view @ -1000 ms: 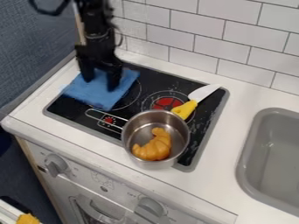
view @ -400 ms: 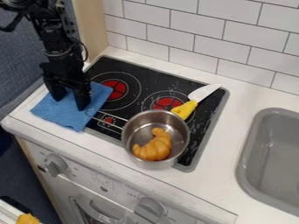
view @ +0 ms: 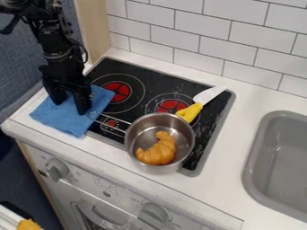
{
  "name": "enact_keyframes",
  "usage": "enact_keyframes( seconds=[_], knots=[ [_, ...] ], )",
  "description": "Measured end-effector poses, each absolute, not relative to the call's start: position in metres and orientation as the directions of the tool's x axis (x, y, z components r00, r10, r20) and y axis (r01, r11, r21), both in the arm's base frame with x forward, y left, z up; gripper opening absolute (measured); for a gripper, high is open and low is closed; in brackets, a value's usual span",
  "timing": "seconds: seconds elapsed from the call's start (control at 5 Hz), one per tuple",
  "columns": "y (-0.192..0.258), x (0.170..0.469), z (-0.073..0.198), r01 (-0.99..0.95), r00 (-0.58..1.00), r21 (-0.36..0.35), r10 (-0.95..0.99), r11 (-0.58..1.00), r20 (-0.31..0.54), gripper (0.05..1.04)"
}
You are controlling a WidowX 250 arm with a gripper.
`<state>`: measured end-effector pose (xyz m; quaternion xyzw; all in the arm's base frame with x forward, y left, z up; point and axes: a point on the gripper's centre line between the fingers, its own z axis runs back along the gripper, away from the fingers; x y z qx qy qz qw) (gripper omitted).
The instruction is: Move the blue cloth from top left to bottom left
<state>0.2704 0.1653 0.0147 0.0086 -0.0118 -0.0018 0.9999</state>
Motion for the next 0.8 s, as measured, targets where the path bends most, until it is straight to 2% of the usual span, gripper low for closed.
enact_keyframes(
  seconds=[0.4,0.8],
  knots=[
    [0.163,0.278,0.055,0.010,0.996,-0.006,-0.010,1.000,0.088,0.999],
    [0.167,0.277,0.058,0.002,0.997,0.016,-0.003,1.000,0.082,0.999]
  ],
)
